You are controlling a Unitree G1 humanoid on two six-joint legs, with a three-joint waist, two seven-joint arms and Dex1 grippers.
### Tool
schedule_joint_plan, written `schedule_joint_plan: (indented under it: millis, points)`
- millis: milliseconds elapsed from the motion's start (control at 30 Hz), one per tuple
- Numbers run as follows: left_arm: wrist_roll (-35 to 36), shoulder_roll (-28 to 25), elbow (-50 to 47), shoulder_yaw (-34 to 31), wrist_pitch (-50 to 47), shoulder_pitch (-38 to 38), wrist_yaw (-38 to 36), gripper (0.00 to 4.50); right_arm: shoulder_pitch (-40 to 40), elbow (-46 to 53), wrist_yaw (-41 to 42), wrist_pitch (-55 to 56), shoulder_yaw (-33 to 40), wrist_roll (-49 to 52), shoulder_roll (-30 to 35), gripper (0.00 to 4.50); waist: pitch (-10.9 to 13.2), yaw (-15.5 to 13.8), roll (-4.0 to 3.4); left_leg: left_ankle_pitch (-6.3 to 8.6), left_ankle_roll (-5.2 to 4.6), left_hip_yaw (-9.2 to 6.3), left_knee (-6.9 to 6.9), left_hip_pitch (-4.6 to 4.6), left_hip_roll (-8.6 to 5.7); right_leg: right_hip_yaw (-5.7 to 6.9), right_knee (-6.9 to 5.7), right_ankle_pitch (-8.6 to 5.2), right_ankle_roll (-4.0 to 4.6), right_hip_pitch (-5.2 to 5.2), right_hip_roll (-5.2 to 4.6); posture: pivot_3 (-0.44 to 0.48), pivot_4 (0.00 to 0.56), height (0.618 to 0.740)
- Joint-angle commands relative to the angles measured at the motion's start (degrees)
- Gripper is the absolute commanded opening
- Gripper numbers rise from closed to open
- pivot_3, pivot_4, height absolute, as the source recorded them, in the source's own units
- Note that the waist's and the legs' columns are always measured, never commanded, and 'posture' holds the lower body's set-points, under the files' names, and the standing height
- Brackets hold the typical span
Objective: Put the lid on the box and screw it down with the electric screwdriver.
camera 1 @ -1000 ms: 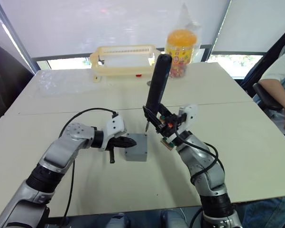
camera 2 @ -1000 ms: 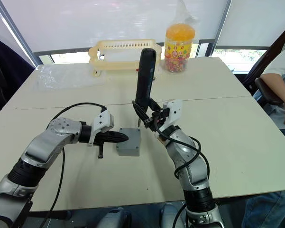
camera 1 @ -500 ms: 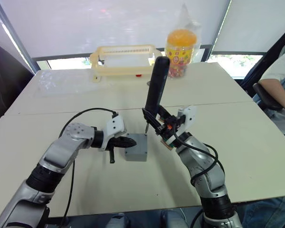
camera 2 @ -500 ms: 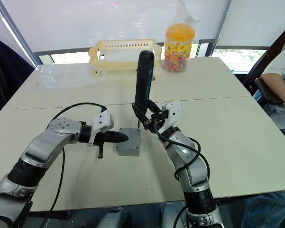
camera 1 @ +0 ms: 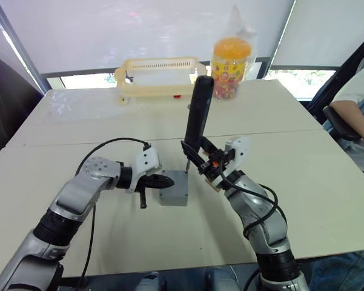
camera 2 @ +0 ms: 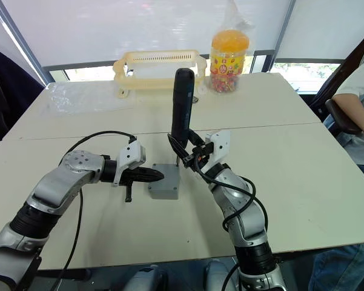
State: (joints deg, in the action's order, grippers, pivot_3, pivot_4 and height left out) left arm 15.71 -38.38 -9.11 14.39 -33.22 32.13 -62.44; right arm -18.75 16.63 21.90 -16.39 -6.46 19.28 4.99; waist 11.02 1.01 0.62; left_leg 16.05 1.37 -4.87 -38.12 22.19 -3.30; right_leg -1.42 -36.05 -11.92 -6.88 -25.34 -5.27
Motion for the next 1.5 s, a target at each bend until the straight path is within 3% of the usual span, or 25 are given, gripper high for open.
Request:
schedule_joint_plan:
  millis: [33, 1500]
  points:
    - [-0.5, -0.5, 0.5, 0.4, -0.5, -0.5, -0.1, 0.0, -0.7, 1.8, 0.4, 3.0, 0.0, -0.2, -0.6, 1.77, 0.0, 0.0, 0.0, 0.0, 0.0, 0.0, 0.0, 0.0, 0.0, 0.0, 0.0, 0.0, 0.0, 0.0, 0.0, 0.0, 0.15, 0.74]
    - [-0.5, -0.5, 0.5, 0.5, -0.4, -0.8, -0.2, 0.0, -1.6, 4.0, -0.3, 1.5, -0.4, 0.7, -0.9, 1.77, 0.0, 0.0, 0.0, 0.0, 0.0, 0.0, 0.0, 0.0, 0.0, 0.0, 0.0, 0.0, 0.0, 0.0, 0.0, 0.0, 0.15, 0.74]
